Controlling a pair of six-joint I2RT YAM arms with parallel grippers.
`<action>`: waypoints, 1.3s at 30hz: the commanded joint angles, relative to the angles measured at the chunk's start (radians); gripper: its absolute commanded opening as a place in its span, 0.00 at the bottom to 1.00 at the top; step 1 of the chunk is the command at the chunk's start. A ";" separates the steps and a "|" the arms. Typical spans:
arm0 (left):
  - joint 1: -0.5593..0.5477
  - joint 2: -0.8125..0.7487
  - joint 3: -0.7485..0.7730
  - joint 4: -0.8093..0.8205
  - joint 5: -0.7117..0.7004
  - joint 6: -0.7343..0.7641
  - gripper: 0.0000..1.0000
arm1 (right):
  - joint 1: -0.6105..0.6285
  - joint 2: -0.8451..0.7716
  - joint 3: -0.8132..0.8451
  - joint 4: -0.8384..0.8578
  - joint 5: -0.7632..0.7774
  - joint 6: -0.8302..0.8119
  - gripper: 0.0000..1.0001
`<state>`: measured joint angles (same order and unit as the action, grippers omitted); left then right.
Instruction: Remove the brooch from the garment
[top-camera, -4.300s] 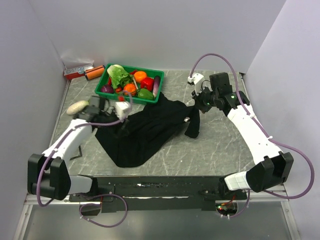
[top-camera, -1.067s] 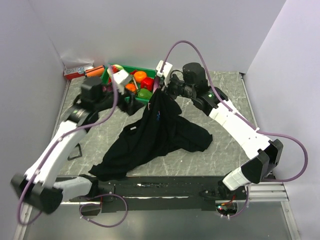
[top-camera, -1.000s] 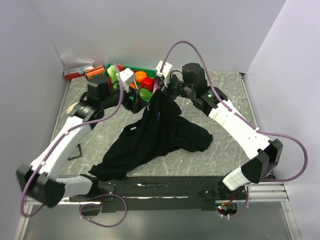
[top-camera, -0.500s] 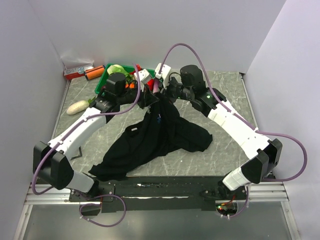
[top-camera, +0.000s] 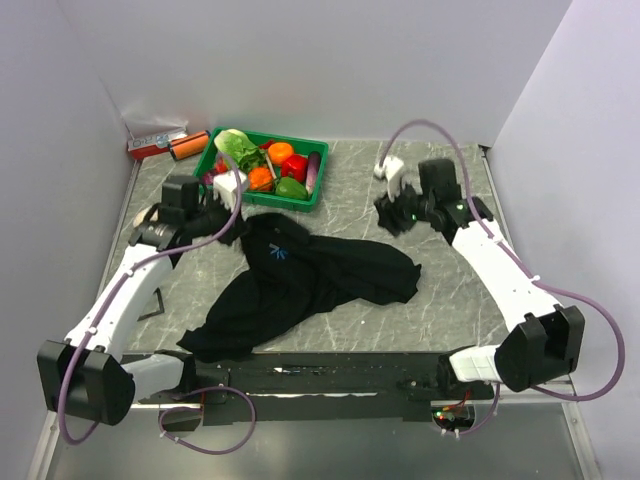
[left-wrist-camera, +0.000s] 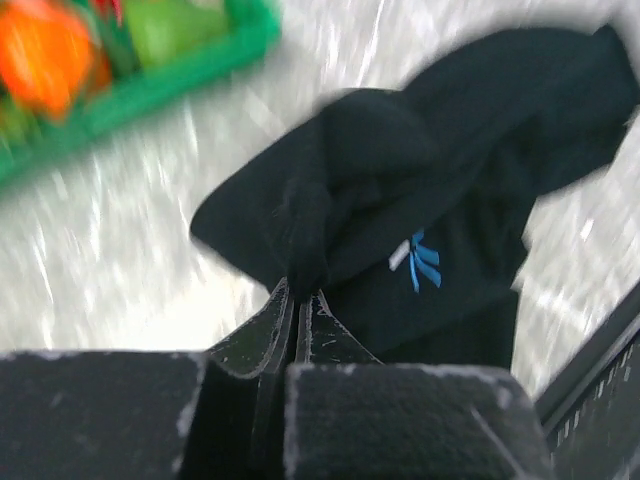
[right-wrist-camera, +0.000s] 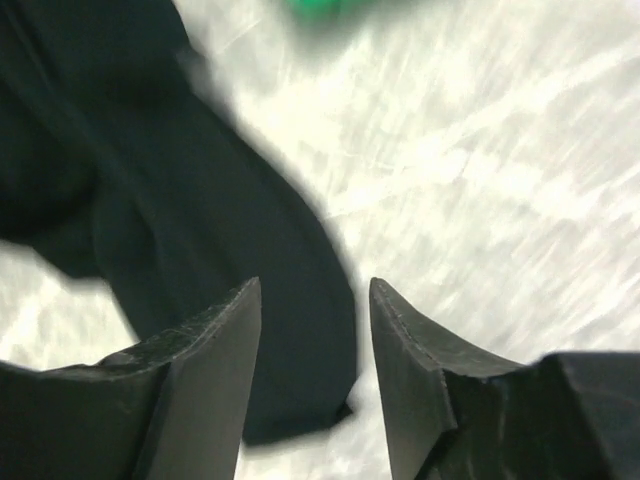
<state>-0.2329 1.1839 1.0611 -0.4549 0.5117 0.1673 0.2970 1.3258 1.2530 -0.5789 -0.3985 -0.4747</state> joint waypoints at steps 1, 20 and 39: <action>0.023 -0.043 -0.128 -0.146 -0.036 0.097 0.05 | -0.013 -0.048 -0.137 -0.078 -0.033 -0.076 0.55; 0.035 0.377 0.141 -0.042 0.062 -0.049 0.78 | -0.038 0.033 -0.135 -0.157 0.004 -0.108 0.63; 0.033 0.749 0.365 -0.093 0.310 -0.152 0.62 | -0.153 0.127 -0.296 -0.124 0.107 -0.288 0.79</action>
<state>-0.1986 1.9129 1.3792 -0.5392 0.7490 0.0357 0.1772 1.4334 0.9447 -0.7399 -0.3294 -0.7609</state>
